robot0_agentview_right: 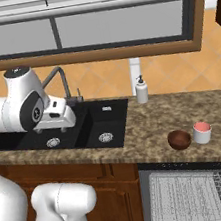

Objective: Pick up the cup and bowl from the counter, place them in the dishwasher, and close the dishwasher door.

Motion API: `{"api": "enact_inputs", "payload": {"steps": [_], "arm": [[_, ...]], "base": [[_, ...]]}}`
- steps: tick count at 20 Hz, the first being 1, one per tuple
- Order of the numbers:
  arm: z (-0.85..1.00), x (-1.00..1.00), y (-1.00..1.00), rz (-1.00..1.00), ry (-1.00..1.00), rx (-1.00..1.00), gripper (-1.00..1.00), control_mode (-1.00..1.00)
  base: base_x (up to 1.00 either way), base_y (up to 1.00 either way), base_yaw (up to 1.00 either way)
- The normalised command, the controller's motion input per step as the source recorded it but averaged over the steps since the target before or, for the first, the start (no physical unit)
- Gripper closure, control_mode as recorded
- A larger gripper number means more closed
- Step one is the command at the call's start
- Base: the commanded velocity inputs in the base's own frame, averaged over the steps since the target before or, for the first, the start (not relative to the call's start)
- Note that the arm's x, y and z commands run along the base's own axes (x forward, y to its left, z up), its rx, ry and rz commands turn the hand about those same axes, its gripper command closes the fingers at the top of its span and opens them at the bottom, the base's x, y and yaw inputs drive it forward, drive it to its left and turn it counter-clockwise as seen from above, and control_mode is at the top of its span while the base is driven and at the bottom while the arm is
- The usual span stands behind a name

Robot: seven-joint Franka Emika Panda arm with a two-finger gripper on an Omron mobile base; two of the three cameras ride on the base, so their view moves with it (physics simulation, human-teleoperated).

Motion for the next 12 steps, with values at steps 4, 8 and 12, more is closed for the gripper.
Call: {"api": "enact_inputs", "payload": {"steps": [4,8,12], "arm": [[-0.03,-0.28,0.0,-0.03,0.0,0.0,-1.0,-1.0],[0.0,-0.03,0.0,-0.01,0.0,0.0,-1.0,1.0],[0.0,0.0,0.0,0.0,0.0,0.0,-1.0,1.0]], "base": [[0.0,0.0,0.0],[-0.17,0.29,-0.12],[-0.24,0.36,-0.24]]}}
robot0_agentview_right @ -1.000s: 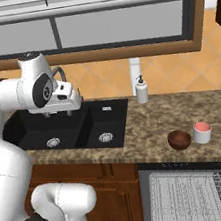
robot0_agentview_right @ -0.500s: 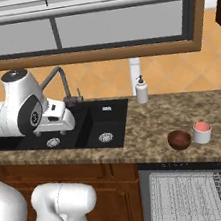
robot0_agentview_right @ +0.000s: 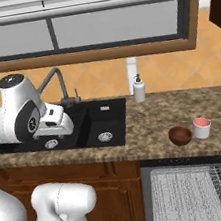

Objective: Pick up the cup and bowl from the counter, place them in the dishwasher, and close the dishwasher door.

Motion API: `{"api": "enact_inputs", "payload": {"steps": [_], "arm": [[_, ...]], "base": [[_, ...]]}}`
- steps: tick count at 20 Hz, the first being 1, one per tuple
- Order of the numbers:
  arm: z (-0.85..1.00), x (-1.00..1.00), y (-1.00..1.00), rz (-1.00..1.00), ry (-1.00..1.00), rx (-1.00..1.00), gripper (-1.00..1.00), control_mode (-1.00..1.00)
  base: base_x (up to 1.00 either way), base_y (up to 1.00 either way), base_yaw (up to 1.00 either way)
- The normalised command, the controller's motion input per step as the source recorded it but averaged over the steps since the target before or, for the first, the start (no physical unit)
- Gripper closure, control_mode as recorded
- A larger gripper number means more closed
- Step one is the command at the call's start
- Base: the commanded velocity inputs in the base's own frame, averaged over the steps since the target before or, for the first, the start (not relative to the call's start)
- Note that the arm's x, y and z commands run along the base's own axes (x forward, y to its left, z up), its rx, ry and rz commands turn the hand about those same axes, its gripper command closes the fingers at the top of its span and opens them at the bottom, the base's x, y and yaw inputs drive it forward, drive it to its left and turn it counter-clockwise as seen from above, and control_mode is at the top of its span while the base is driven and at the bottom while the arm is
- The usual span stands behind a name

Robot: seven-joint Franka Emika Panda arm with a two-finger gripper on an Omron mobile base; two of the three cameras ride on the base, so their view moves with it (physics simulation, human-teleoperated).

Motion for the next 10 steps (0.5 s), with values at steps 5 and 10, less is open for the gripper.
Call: {"api": "enact_inputs", "payload": {"steps": [5,10], "arm": [[0.0,0.0,0.0,0.0,0.0,0.0,-1.0,1.0],[0.0,0.0,0.0,0.0,0.0,0.0,-1.0,1.0]], "base": [[-0.04,0.55,-0.58],[-0.02,0.15,-0.97]]}}
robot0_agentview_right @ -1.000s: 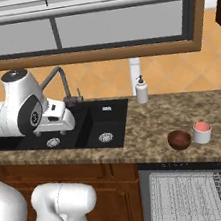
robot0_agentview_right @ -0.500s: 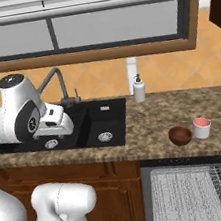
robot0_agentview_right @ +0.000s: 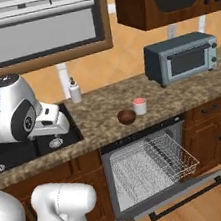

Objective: Pick up the cup and bowl from the counter, place them in the dishwasher, and close the dishwasher door.

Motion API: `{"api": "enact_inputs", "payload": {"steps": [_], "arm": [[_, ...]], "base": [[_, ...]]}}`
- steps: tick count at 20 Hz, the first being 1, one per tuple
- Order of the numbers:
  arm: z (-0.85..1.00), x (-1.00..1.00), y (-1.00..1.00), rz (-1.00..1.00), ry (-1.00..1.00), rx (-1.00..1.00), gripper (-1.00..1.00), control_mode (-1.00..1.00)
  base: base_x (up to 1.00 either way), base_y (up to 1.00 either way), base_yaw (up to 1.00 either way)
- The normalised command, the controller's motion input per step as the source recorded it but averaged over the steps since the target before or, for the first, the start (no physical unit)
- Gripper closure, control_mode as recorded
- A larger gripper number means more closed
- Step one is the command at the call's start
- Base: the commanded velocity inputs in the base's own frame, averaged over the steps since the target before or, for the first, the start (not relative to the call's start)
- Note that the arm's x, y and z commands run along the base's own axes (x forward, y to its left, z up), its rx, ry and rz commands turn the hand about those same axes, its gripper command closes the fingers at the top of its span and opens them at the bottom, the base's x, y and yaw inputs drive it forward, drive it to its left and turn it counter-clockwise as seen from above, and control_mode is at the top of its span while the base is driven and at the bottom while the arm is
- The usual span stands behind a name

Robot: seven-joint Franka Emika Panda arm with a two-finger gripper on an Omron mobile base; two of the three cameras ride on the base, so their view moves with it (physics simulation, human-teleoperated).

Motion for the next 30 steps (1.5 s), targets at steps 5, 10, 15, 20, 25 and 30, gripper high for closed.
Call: {"api": "enact_inputs", "payload": {"steps": [5,10,15,20,25,30], "arm": [[0.0,0.0,0.0,0.0,0.0,0.0,-1.0,1.0],[0.0,0.0,0.0,0.0,0.0,0.0,-1.0,1.0],[0.0,0.0,0.0,0.0,0.0,0.0,-1.0,1.0],[0.0,0.0,0.0,0.0,0.0,0.0,-1.0,1.0],[0.0,0.0,0.0,0.0,0.0,0.0,-1.0,1.0],[0.0,0.0,0.0,0.0,0.0,0.0,-1.0,1.0]], "base": [[0.0,0.23,-0.95],[0.18,0.65,-0.48],[0.8,0.38,-0.1],[0.69,-0.19,-0.01],[0.4,0.11,-0.15],[0.4,0.71,-0.5]]}}
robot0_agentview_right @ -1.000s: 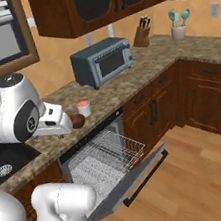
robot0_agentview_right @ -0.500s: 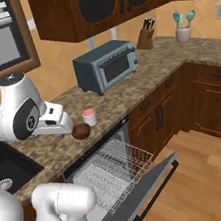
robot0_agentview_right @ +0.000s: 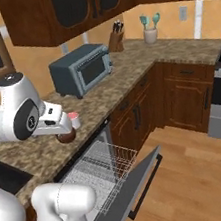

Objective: Pick up the cup and bowl from the counter, place them in the dishwasher, and close the dishwasher door.

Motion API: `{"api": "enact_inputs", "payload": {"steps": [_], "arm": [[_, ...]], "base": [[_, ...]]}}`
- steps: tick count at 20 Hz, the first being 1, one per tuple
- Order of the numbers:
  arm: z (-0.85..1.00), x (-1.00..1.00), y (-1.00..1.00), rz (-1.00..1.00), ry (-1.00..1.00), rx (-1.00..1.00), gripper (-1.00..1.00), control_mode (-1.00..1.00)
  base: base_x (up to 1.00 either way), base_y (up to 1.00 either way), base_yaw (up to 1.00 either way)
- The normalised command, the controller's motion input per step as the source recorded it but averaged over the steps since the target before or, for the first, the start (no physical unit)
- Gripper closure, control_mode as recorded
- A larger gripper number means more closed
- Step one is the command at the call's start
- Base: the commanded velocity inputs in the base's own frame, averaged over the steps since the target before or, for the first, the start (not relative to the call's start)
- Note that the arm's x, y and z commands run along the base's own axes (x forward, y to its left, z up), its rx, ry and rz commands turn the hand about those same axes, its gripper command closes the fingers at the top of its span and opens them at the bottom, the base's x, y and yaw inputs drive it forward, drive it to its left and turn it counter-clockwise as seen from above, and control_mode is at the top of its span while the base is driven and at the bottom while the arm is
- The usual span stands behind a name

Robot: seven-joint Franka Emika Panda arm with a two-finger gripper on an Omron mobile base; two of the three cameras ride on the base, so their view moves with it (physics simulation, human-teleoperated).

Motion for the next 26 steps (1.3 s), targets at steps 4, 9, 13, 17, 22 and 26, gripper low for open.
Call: {"api": "enact_inputs", "payload": {"steps": [4,9,13,17,22,26], "arm": [[0.0,0.0,0.0,0.0,0.0,0.0,-1.0,1.0],[-0.04,0.4,0.08,0.0,0.04,0.0,-1.0,-1.0],[-0.26,1.0,0.13,0.03,0.11,0.04,-1.0,-1.0],[-0.34,1.0,0.67,0.0,0.07,0.01,-1.0,-1.0],[-0.28,0.82,0.27,0.0,0.03,0.15,-1.0,-1.0],[-0.51,0.85,0.02,0.0,0.0,0.23,-1.0,-1.0]], "base": [[0.49,0.42,-0.28],[0.5,0.03,0.0],[0.0,0.0,0.0],[0.0,0.0,0.0],[0.0,0.0,0.0],[0.0,0.0,0.0]]}}
